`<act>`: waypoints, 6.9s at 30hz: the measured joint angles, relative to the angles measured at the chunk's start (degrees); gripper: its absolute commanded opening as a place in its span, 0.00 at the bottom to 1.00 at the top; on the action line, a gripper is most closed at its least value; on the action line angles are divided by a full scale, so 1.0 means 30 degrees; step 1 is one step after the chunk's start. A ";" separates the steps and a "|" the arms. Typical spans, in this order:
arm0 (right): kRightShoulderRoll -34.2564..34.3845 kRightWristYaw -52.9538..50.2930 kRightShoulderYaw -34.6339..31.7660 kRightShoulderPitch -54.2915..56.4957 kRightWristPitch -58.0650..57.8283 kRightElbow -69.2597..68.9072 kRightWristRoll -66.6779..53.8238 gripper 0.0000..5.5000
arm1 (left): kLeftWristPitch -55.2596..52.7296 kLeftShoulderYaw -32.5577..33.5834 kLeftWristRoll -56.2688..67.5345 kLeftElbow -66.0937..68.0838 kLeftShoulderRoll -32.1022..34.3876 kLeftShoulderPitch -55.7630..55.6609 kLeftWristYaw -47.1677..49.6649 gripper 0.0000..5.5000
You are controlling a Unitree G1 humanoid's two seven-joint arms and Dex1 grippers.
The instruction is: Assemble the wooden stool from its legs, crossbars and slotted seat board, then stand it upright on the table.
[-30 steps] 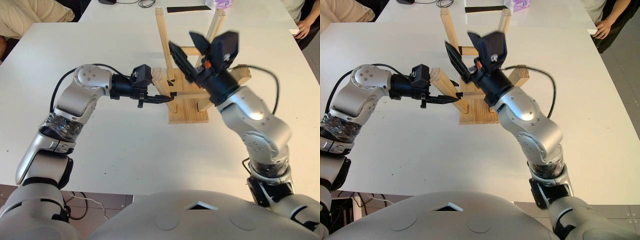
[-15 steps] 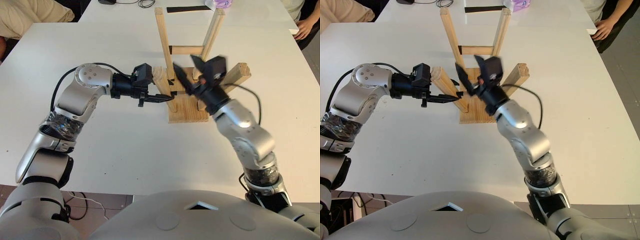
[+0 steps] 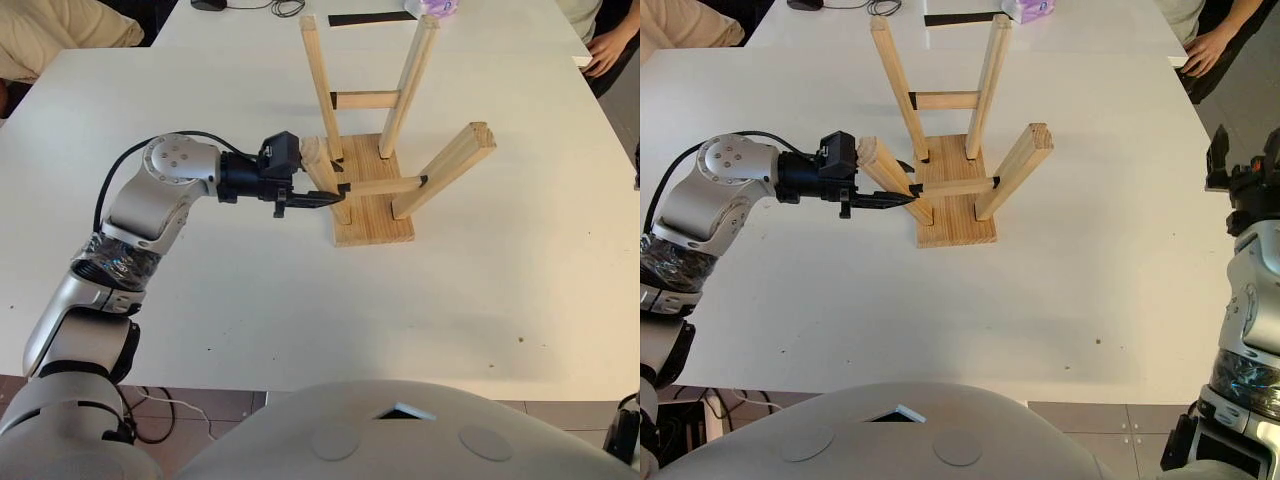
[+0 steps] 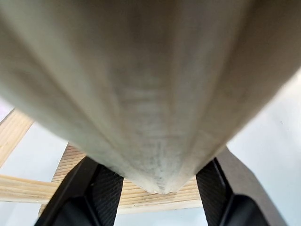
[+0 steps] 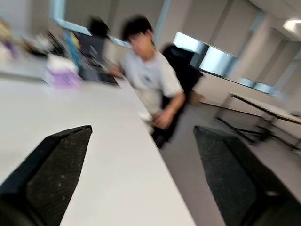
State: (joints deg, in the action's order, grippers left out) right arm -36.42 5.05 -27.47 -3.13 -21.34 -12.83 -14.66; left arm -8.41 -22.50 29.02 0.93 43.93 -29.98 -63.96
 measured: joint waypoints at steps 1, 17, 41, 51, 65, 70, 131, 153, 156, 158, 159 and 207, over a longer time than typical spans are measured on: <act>0.0565 -0.0209 0.1147 0.0133 -0.0146 -0.0677 0.0370 0.72 | -0.0018 0.0008 0.0001 0.0003 0.0113 -0.0017 -0.0033 0.38; 0.7972 -0.2808 0.8734 0.3764 -0.9583 -0.8485 -0.2050 0.72 | 0.0150 0.0062 0.0356 0.2065 0.0860 -0.1388 -0.2064 0.38; 1.4136 -0.5520 0.7563 0.7519 -1.0593 -0.5581 -0.0289 0.72 | 0.0287 0.0362 0.0535 0.2942 0.1441 -0.1469 -0.1812 0.38; 0.9049 -0.1771 0.7490 0.8218 -0.9659 -0.5570 0.0105 0.73 | -0.1599 0.0006 -0.0971 0.0596 0.0190 -0.0449 0.0825 0.49; 0.5388 0.1324 0.5434 0.6571 -0.6432 -0.4549 0.0706 0.73 | -0.5079 0.0256 -0.2535 -0.1311 -0.1075 0.3098 0.0347 0.71; 0.0932 0.5469 0.5359 0.1965 -0.6427 -0.5338 0.1136 0.73 | -0.5728 0.0661 -0.2099 -0.2927 -0.0650 0.4796 -0.0547 0.71; 0.0773 0.7394 1.1871 -0.3096 -0.4898 -0.4650 0.3573 0.73 | 0.0152 -0.0018 -0.5915 -0.1952 -0.7453 0.6955 0.2211 0.57; -0.0746 0.8342 1.1437 -0.3080 -0.4167 -0.4338 0.3838 0.73 | 0.8644 0.5421 -1.0792 1.3560 -0.4885 0.2183 0.9688 0.49; -0.0834 0.8578 1.1887 -0.3196 -0.4358 -0.4913 0.3946 0.73 | 0.9374 0.5367 -1.0140 1.2531 -0.4763 0.3708 0.8306 0.49; -0.0853 0.8681 1.2096 -0.3698 -0.4395 -0.5490 0.3985 0.73 | 1.0107 0.5400 -0.9586 1.1208 -0.4193 0.5509 0.7561 0.49; -0.0853 0.8679 1.2091 -0.3864 -0.4410 -0.5608 0.3990 0.73 | 1.0211 0.5414 -0.9415 1.0777 -0.3999 0.6093 0.7522 0.49; -0.0790 0.8328 1.0990 -0.6330 -0.7255 -0.8965 0.3881 0.73 | -0.0160 0.5024 -0.5371 -0.4038 -0.1180 1.4161 0.5821 0.43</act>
State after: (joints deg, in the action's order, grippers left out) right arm -38.79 30.04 5.50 -22.12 -43.10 -39.72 -3.02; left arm -8.89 -7.43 12.91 -11.19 40.39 12.50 -46.50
